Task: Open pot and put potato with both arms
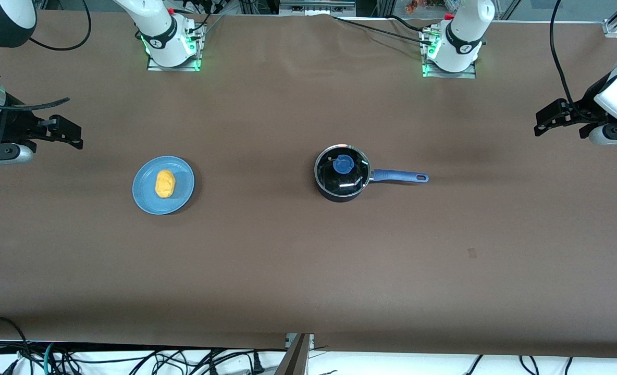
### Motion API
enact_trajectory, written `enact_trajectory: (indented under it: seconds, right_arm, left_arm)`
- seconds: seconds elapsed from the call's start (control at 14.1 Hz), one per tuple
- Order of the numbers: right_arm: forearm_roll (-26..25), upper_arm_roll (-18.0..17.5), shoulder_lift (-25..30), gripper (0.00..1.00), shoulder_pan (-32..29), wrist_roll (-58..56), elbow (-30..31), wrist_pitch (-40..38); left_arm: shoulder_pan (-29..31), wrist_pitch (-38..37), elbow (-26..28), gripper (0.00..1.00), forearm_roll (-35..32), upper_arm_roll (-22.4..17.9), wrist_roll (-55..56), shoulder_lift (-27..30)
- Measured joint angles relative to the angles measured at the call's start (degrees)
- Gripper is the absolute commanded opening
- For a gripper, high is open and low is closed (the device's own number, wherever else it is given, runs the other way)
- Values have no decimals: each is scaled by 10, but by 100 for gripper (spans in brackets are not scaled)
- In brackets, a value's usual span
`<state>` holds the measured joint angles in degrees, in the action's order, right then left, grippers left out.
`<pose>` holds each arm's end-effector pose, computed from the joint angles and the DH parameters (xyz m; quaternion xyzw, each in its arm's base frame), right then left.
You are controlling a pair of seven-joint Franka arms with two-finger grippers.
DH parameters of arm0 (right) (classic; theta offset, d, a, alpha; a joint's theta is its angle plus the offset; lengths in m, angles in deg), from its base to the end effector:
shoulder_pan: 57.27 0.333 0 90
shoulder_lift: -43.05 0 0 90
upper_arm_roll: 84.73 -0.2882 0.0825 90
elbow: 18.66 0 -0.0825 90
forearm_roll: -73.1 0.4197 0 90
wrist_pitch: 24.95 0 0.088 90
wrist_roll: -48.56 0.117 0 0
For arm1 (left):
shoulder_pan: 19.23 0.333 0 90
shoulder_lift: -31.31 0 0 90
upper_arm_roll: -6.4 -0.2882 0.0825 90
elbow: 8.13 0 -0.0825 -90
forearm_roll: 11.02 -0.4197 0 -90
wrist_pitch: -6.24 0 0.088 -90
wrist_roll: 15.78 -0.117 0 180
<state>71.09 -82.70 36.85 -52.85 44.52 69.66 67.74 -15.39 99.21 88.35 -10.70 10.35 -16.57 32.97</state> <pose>0.6218 0.0229 0.5401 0.9980 0.0572 -0.0162 0.0192 0.5835 -0.0022 0.5506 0.9998 -0.0076 -0.0162 0.0019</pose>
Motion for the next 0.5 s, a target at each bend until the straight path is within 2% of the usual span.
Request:
enact_trajectory:
  seconds: [0.5]
  right_arm:
    - [0, 0, 0, 100, 0, 0, 0, 0]
  left_arm:
    - [2, 16, 0, 100, 0, -1, 2, 0]
